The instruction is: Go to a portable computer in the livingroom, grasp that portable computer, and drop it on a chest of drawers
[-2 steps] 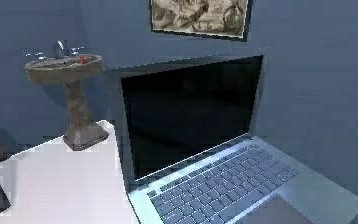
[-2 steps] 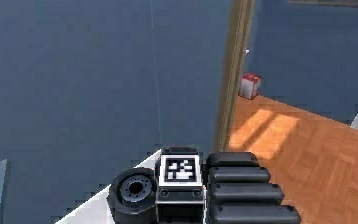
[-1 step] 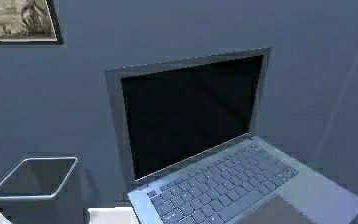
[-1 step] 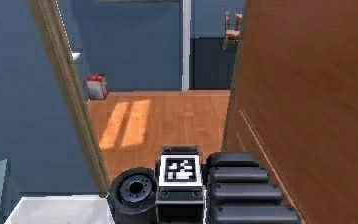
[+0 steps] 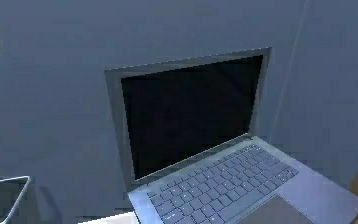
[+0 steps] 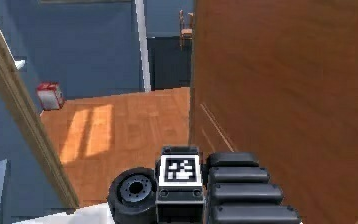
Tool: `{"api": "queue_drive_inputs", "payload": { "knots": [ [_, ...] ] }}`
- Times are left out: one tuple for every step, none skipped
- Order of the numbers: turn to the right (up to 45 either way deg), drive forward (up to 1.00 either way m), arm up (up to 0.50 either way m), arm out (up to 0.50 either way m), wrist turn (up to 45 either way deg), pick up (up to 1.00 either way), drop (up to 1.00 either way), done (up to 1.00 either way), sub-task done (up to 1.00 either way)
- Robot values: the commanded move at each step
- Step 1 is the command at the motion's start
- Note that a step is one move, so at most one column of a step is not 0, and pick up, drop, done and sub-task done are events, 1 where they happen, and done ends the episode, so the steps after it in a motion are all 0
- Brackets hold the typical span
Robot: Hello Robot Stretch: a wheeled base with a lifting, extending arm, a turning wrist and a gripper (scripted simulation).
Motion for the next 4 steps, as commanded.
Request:
{"api": "queue_drive_inputs", "payload": {
  "knots": [
    [0.0,0.05,0.00,0.00,0.0,0.00,0.00,0.00,0.00],
    [45.0,0.00,0.00,0.00,0.0,0.00,0.00,0.00,0.00],
    [33.0,0.00,0.00,0.00,0.0,0.00,0.00,0.00,0.00],
    [0.0,1.00,0.00,0.00,0.0,0.00,0.00,0.00,0.00]
  ]
}}
